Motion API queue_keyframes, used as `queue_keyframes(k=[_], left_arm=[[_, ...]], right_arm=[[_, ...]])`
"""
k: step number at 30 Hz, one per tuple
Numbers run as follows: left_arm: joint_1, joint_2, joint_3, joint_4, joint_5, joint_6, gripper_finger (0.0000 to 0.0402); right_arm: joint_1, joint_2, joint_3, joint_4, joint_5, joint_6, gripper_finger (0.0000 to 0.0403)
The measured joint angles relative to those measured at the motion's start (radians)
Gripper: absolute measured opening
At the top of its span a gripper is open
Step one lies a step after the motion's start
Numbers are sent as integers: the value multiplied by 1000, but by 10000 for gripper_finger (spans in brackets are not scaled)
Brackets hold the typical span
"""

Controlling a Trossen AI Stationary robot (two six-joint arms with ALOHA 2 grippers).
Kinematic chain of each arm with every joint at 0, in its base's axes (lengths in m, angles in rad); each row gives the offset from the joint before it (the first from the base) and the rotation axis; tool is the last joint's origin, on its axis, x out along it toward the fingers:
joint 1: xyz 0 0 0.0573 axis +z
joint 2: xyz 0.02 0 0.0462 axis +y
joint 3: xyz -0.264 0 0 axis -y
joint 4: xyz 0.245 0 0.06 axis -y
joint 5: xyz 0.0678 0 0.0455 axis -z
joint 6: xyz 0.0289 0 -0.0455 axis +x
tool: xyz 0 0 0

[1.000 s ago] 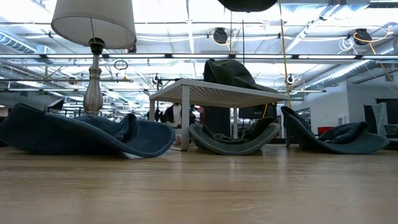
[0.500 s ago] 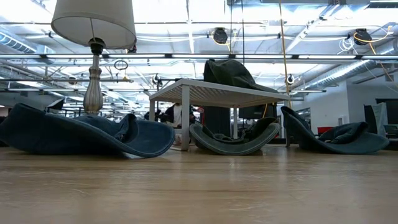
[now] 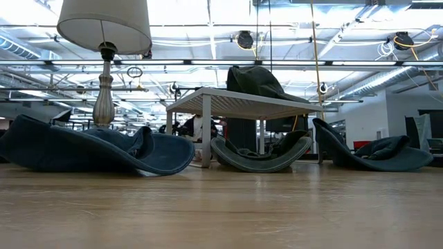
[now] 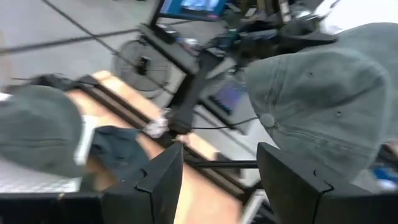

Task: Pick & Place hat
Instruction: Stack the green cap on top of the other green cap on the shelf

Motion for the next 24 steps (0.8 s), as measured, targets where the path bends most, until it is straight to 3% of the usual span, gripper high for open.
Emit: queue_keyframes(k=[5, 18, 24], left_arm=[[30, 0, 0, 66, 142, -73, 209], [81, 33, 1, 276, 308, -371, 209], [83, 92, 0, 390, 424, -461, 209]], right_arm=[[0, 34, 0, 114, -50, -45, 4], [-1, 123, 0, 367, -245, -188, 5], [-1, 164, 0, 400, -248, -223, 6]])
